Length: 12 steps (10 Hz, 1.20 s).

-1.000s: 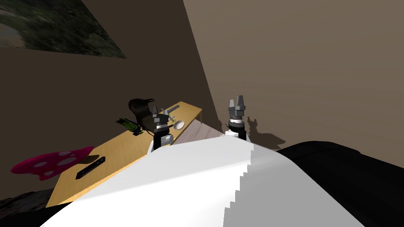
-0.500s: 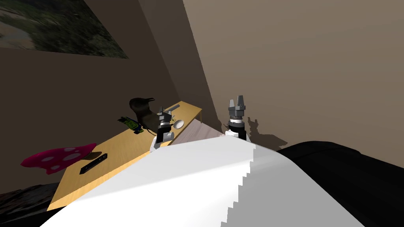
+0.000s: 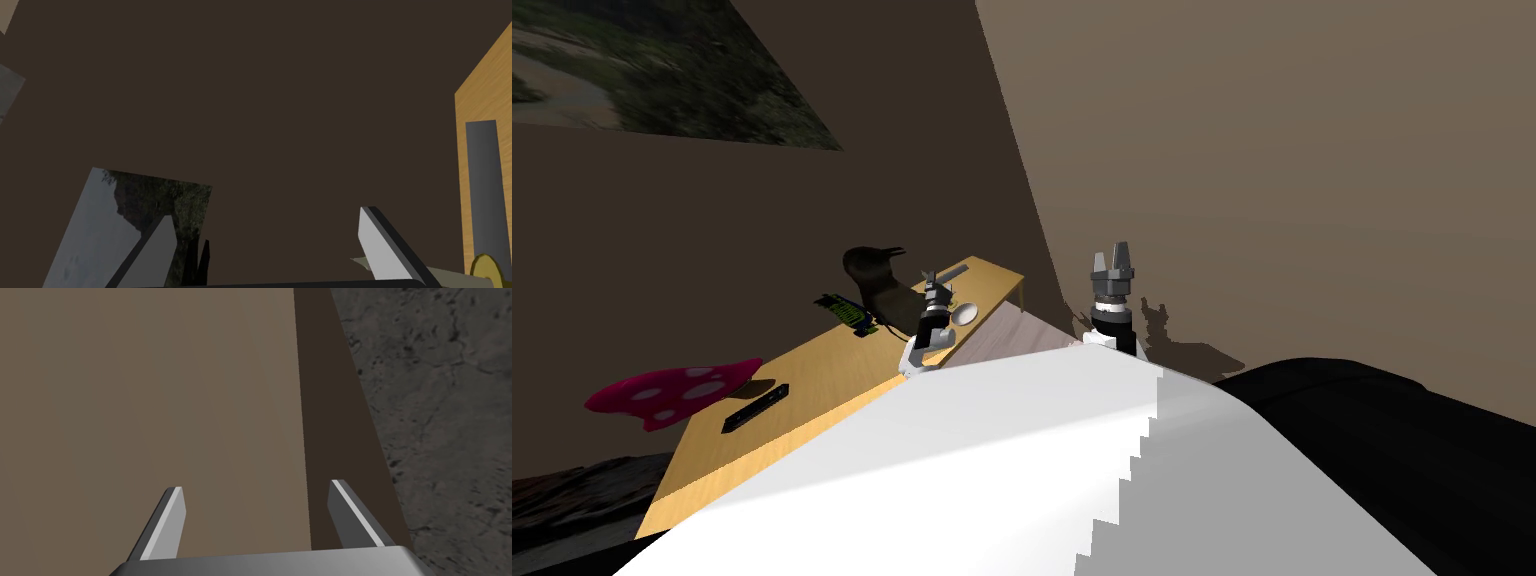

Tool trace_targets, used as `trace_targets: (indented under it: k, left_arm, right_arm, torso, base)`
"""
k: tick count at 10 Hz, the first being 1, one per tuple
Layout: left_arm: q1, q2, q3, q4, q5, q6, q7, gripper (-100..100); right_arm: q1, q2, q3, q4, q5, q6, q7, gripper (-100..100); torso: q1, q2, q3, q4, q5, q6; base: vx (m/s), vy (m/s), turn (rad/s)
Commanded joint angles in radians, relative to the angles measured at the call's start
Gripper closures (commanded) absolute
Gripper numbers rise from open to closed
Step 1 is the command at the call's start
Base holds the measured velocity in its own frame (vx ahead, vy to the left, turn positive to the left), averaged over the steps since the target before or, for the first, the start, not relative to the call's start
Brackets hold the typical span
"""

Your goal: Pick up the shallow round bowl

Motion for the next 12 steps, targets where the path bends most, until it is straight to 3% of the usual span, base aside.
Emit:
trace_targets:
  k: [1, 2, 5, 6, 8, 9, 10, 11, 12]
  left_arm:
    - [-0.011, 0.000, -0.001, 0.021, -0.002, 0.030, 0.001, -100]
    - [-0.050, 0.006, 0.002, 0.071, -0.002, 0.067, 0.005, -100]
    - [-0.090, 0.012, 0.005, 0.128, -0.001, 0.126, 0.008, -100]
    - [-0.130, 0.017, 0.008, 0.155, 0.000, 0.167, 0.011, -100]
    - [-0.130, 0.017, 0.008, 0.183, 0.000, 0.176, 0.011, -100]
    - [-0.170, 0.022, 0.010, 0.227, 0.001, 0.226, 0.013, -100]
    - [-0.170, 0.022, 0.010, 0.240, 0.001, 0.226, 0.013, -100]
    - [-0.209, 0.025, 0.011, 0.281, 0.003, 0.268, 0.014, -100]
    - [-0.209, 0.025, 0.011, 0.297, 0.003, 0.277, 0.014, -100]
  right_arm:
    - [0.000, 0.000, 0.000, 0.000, 0.000, 0.000, 0.000, 0]
    - [0.000, 0.000, 0.000, 0.000, 0.000, 0.000, 0.000, 0]
    - [0.000, 0.000, 0.000, 0.000, 0.000, 0.000, 0.000, 0]
    - [0.000, 0.000, 0.000, 0.000, 0.000, 0.000, 0.000, 0]
    - [0.000, 0.000, 0.000, 0.000, 0.000, 0.000, 0.000, 0]
    - [0.000, 0.000, 0.000, 0.000, 0.000, 0.000, 0.000, 0]
    - [0.000, 0.000, 0.000, 0.000, 0.000, 0.000, 0.000, 0]
    - [0.000, 0.000, 0.000, 0.000, 0.000, 0.000, 0.000, 0]
    - [0.000, 0.000, 0.000, 0.000, 0.000, 0.000, 0.000, 0]
  torso:
    - [0.000, 0.000, 0.000, 0.000, 0.000, 0.000]
    - [0.000, 0.000, 0.000, 0.000, 0.000, 0.000]
    - [0.000, 0.000, 0.000, 0.000, 0.000, 0.000]
    - [0.000, 0.000, 0.000, 0.000, 0.000, 0.000]
    - [0.001, 0.000, 0.000, 0.000, 0.000, 0.000]
    - [0.001, 0.000, 0.000, 0.000, 0.000, 0.000]
    - [0.000, 0.000, 0.000, 0.000, 0.000, 0.000]
    - [0.001, 0.000, 0.000, 0.000, 0.000, 0.000]
    - [0.000, 0.000, 0.000, 0.000, 0.000, 0.000]
  base:
    - [-0.020, -0.022, 0.014]
    - [-0.023, -0.022, 0.027]
    - [-0.019, -0.020, 0.019]
    - [-0.023, -0.016, 0.026]
    - [-0.012, -0.010, 0.003]
    - [-0.012, -0.013, 0.026]
    - [-0.015, -0.014, 0.011]
    - [-0.024, -0.016, 0.021]
    - [-0.020, -0.014, 0.011]
